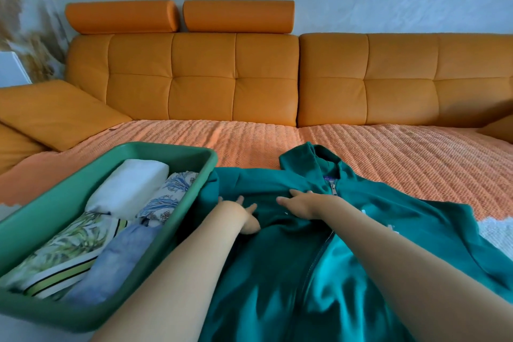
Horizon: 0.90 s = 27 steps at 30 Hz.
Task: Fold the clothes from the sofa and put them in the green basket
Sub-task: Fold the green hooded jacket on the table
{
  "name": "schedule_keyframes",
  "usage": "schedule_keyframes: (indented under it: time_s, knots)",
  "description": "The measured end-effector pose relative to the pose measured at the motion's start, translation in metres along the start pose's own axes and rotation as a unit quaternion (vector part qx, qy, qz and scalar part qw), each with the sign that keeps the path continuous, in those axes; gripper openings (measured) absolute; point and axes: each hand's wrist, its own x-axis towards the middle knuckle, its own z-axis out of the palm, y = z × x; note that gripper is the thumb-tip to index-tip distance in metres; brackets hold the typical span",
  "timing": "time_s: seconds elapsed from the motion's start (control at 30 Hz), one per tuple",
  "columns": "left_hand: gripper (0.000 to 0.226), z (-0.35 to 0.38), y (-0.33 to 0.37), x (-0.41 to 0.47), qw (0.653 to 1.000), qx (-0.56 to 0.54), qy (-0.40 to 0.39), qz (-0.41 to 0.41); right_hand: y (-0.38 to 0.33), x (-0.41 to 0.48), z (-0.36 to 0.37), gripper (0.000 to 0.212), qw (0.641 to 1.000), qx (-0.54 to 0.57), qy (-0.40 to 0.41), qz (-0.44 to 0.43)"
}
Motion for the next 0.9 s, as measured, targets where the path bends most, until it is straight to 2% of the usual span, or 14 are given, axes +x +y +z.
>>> schedule_keyframes:
  time_s: [0.07, 0.27, 0.43, 0.53, 0.63, 0.73, 0.8, 0.83, 0.9]
  knots:
    - [0.077, -0.004, -0.003, 0.003, 1.000, 0.006, -0.004, -0.013, 0.004, 0.006, 0.007, 0.084, 1.000, 0.004, -0.013, 0.006]
    - [0.076, -0.014, -0.003, 0.019, 0.995, -0.090, 0.018, -0.036, 0.021, 0.041, 0.014, 0.080, 0.995, -0.092, 0.034, -0.029]
    - [0.075, -0.014, 0.001, 0.025, 0.996, -0.034, 0.085, -0.023, 0.023, 0.047, 0.002, 0.081, 0.994, -0.090, 0.041, -0.042]
    - [0.063, -0.008, 0.005, 0.015, 0.981, -0.001, 0.190, 0.034, 0.021, 0.038, 0.004, 0.079, 0.992, -0.091, 0.070, -0.056]
    - [0.053, 0.002, 0.007, -0.004, 0.955, -0.051, 0.270, 0.112, 0.016, 0.015, 0.011, 0.065, 0.977, -0.100, 0.152, -0.110]
    - [0.046, 0.016, 0.008, -0.033, 0.927, -0.087, 0.328, 0.160, 0.007, -0.023, 0.021, 0.048, 0.956, -0.029, 0.232, -0.178]
    - [0.033, 0.029, 0.005, -0.053, 0.909, -0.100, 0.363, 0.178, -0.002, -0.052, 0.032, 0.042, 0.933, -0.003, 0.281, -0.226]
    - [0.025, 0.037, 0.004, -0.062, 0.906, -0.100, 0.368, 0.185, -0.006, -0.067, 0.039, 0.040, 0.926, -0.002, 0.288, -0.244]
    - [0.013, 0.053, 0.000, -0.081, 0.913, -0.102, 0.348, 0.185, -0.010, -0.093, 0.051, 0.035, 0.933, 0.013, 0.248, -0.262]
